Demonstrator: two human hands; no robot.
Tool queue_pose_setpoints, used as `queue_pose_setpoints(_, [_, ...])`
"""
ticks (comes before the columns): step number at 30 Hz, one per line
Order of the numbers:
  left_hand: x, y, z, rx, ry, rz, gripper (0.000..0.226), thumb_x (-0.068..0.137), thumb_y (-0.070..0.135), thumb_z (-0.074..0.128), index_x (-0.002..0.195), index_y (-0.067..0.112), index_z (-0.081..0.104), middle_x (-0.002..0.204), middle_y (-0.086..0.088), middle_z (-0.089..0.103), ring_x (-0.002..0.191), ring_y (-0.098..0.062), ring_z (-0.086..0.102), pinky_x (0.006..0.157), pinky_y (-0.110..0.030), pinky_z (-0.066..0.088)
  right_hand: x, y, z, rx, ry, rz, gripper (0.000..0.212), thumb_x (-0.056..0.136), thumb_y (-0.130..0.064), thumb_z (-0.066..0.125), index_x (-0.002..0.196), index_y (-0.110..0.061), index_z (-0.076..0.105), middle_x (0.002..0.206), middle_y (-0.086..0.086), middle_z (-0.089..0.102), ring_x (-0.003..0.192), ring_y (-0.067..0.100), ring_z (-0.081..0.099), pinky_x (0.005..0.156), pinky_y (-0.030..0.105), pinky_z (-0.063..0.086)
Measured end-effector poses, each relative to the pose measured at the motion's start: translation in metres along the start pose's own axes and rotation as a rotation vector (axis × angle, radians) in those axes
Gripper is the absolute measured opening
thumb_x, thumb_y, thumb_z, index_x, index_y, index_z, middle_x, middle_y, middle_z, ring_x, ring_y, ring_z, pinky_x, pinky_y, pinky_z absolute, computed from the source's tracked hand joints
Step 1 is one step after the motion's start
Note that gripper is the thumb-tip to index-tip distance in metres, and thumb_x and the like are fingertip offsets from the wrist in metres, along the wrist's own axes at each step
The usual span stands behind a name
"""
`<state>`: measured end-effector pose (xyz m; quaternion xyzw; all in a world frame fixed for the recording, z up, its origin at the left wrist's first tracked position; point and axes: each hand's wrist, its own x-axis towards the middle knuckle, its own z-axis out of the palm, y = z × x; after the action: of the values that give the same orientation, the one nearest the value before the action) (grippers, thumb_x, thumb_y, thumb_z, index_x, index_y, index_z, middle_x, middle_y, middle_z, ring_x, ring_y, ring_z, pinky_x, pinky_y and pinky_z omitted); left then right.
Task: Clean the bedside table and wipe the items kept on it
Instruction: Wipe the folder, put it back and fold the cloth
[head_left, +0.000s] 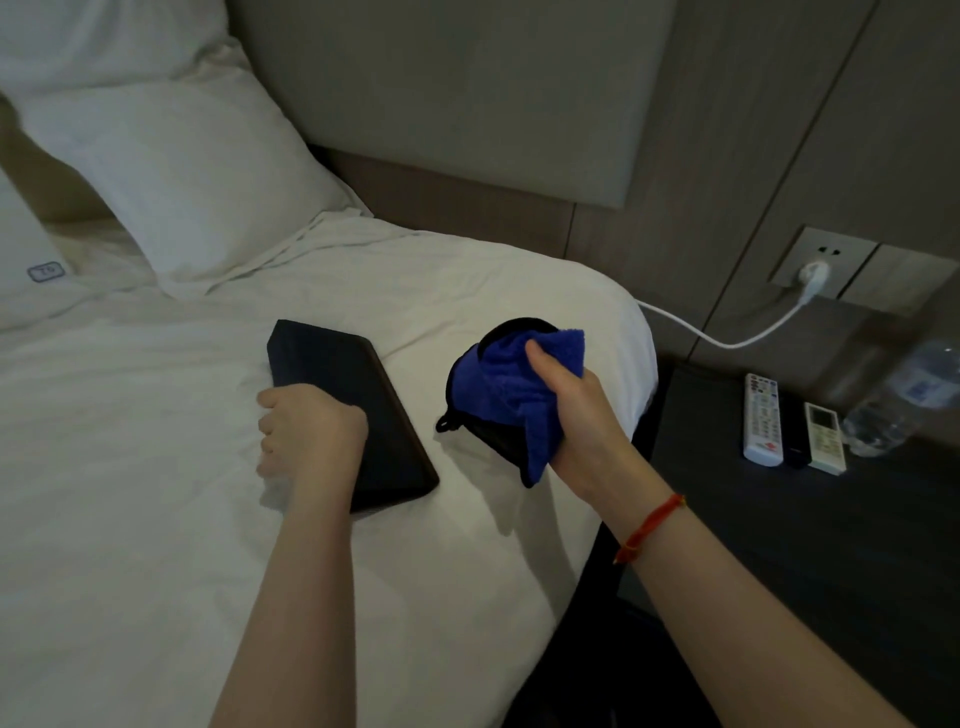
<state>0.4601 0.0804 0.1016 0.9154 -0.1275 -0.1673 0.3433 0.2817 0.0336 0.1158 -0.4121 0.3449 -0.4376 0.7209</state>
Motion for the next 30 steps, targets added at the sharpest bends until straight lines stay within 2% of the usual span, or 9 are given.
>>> queue_pose_setpoints(4, [0.001, 0.004, -0.005, -0.194, -0.026, 0.026, 0.060, 0.080, 0.005, 0.067, 0.127, -0.007, 0.030, 0.135, -0.029, 0.031, 0.110, -0.044, 0.049, 0.075, -0.039, 0.039, 0.001, -0.009, -0.004, 0.126, 0.003, -0.006, 0.016, 0.091, -0.027, 0.054, 0.096, -0.016, 0.064, 0.081, 0.000, 0.073, 0.078, 0.015, 0.068, 0.070, 0.029, 0.056])
queue_pose_setpoints(10, [-0.007, 0.010, -0.006, -0.421, -0.076, 0.085, 0.040, 0.065, 0.012, 0.079, 0.095, -0.006, 0.059, 0.107, -0.025, 0.059, 0.088, -0.040, 0.060, 0.074, -0.044, 0.056, -0.003, -0.024, -0.019, 0.180, 0.014, -0.066, 0.023, 0.091, -0.027, 0.053, 0.105, -0.012, 0.062, 0.095, 0.006, 0.070, 0.089, 0.020, 0.066, 0.080, 0.034, 0.055])
queue_pose_setpoints(14, [-0.041, 0.023, 0.000, -0.752, -0.357, 0.112, 0.022, 0.065, -0.003, 0.077, 0.077, 0.003, 0.059, 0.071, -0.012, 0.061, 0.060, -0.024, 0.061, 0.040, -0.021, 0.052, -0.007, -0.033, -0.032, 0.078, 0.060, -0.160, 0.012, 0.091, -0.023, 0.053, 0.090, -0.018, 0.064, 0.081, 0.000, 0.072, 0.080, 0.016, 0.068, 0.080, 0.034, 0.053])
queue_pose_setpoints(18, [-0.081, 0.039, 0.019, -0.844, -0.658, 0.097, 0.030, 0.067, -0.005, 0.073, 0.095, -0.009, 0.062, 0.082, -0.020, 0.067, 0.065, -0.028, 0.065, 0.054, -0.030, 0.059, -0.020, -0.039, -0.042, -0.167, 0.066, -0.305, 0.013, 0.092, -0.016, 0.053, 0.086, -0.019, 0.064, 0.075, -0.006, 0.070, 0.074, 0.006, 0.067, 0.069, 0.020, 0.053])
queue_pose_setpoints(20, [-0.102, 0.046, 0.031, -0.850, -0.772, 0.093, 0.016, 0.071, -0.008, 0.067, 0.087, -0.008, 0.063, 0.068, -0.016, 0.068, 0.055, -0.022, 0.065, 0.050, -0.026, 0.057, -0.032, -0.040, -0.051, -0.414, 0.013, -0.384, 0.011, 0.091, -0.013, 0.054, 0.093, -0.021, 0.062, 0.084, -0.006, 0.069, 0.077, -0.004, 0.064, 0.071, 0.014, 0.050])
queue_pose_setpoints(22, [-0.120, 0.051, 0.042, -0.844, -0.846, 0.113, 0.016, 0.079, -0.012, 0.053, 0.075, 0.000, 0.062, 0.047, -0.004, 0.065, 0.039, -0.012, 0.061, 0.040, -0.018, 0.051, -0.043, -0.036, -0.063, -0.770, -0.117, -0.393, 0.031, 0.089, -0.027, 0.056, 0.119, -0.031, 0.052, 0.124, -0.002, 0.059, 0.115, -0.001, 0.052, 0.099, 0.020, 0.040])
queue_pose_setpoints(24, [-0.137, 0.054, 0.056, -0.846, -0.912, 0.120, 0.029, 0.084, -0.012, 0.040, 0.074, 0.005, 0.062, 0.043, 0.000, 0.063, 0.037, -0.009, 0.059, 0.039, -0.016, 0.049, -0.054, -0.035, -0.082, -1.036, -0.190, -0.338, 0.056, 0.084, -0.055, 0.048, 0.134, -0.046, 0.024, 0.152, -0.010, 0.019, 0.140, 0.003, 0.014, 0.115, 0.027, 0.011])
queue_pose_setpoints(27, [-0.162, 0.055, 0.073, -0.829, -1.011, 0.128, 0.033, 0.083, -0.013, 0.038, 0.079, 0.006, 0.064, 0.049, -0.002, 0.066, 0.041, -0.011, 0.062, 0.044, -0.019, 0.052, -0.063, -0.043, -0.107, -1.072, -0.163, -0.231, 0.087, 0.071, -0.084, 0.015, 0.144, -0.036, 0.007, 0.141, -0.028, -0.006, 0.132, -0.011, -0.010, 0.112, 0.021, -0.007])
queue_pose_setpoints(30, [-0.188, 0.059, 0.089, -0.817, -1.075, 0.135, 0.031, 0.086, -0.011, 0.040, 0.085, 0.008, 0.065, 0.061, -0.005, 0.069, 0.052, -0.015, 0.065, 0.052, -0.022, 0.055, -0.064, -0.051, -0.128, -1.067, -0.050, -0.243, 0.070, 0.082, -0.065, 0.015, 0.145, -0.035, 0.010, 0.145, -0.029, -0.004, 0.134, -0.011, -0.009, 0.109, 0.018, -0.008])
